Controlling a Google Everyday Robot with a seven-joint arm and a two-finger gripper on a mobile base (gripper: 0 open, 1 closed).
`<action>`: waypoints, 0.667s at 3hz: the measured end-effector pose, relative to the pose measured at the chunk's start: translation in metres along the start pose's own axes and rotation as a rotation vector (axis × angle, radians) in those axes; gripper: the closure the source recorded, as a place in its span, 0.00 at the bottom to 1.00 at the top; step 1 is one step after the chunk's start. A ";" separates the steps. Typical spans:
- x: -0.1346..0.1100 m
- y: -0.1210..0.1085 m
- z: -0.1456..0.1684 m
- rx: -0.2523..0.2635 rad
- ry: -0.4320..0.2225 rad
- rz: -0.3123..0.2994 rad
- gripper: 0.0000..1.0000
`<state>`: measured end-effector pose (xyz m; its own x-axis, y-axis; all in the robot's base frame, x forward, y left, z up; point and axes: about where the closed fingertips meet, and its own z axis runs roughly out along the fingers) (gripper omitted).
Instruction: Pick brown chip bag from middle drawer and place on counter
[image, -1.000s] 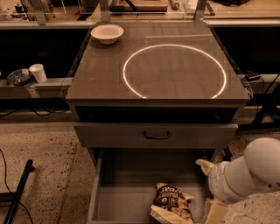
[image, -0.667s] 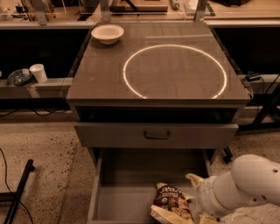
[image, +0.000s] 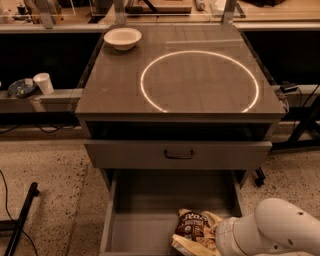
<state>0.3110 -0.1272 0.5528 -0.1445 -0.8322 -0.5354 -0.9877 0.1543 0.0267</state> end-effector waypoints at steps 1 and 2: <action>0.005 0.000 0.025 0.011 -0.037 -0.016 0.18; 0.023 -0.011 0.050 0.051 -0.033 0.005 0.41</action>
Offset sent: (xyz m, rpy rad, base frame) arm 0.0241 0.0011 -0.0756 0.0130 -0.0697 -0.0710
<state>0.3221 -0.1211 0.4983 -0.1463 -0.8135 -0.5628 -0.9825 0.1859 -0.0133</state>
